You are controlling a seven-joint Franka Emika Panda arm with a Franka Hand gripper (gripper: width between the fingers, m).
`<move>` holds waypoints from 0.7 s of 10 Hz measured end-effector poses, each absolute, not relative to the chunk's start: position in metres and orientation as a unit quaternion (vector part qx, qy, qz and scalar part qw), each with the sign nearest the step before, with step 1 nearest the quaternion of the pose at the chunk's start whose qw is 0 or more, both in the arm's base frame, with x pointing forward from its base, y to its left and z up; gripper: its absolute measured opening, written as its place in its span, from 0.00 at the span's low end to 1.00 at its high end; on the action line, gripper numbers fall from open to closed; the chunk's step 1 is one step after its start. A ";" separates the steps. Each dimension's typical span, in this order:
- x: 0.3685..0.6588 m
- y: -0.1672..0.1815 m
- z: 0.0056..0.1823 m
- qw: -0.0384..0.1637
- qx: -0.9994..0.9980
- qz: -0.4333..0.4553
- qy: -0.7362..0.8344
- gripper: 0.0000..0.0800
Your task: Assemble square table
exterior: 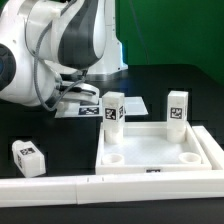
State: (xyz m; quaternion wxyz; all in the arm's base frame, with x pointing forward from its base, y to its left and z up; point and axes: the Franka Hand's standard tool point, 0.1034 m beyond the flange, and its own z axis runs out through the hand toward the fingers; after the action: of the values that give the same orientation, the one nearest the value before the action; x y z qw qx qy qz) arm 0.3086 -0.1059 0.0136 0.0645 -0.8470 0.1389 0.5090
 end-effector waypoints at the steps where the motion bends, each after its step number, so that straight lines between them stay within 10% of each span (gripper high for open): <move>1: 0.321 -0.108 0.019 0.065 -0.852 0.501 0.137 0.35; 7: 0.379 -0.119 0.039 0.051 -0.931 0.345 0.103 0.35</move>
Offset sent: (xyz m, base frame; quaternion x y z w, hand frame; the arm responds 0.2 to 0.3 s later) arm 0.0444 -0.0149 0.0348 -0.0278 0.1678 -0.0167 0.9853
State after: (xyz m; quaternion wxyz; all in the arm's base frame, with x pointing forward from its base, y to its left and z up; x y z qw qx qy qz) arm 0.3789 -0.1194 0.0393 0.0511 -0.9314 0.1028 0.3454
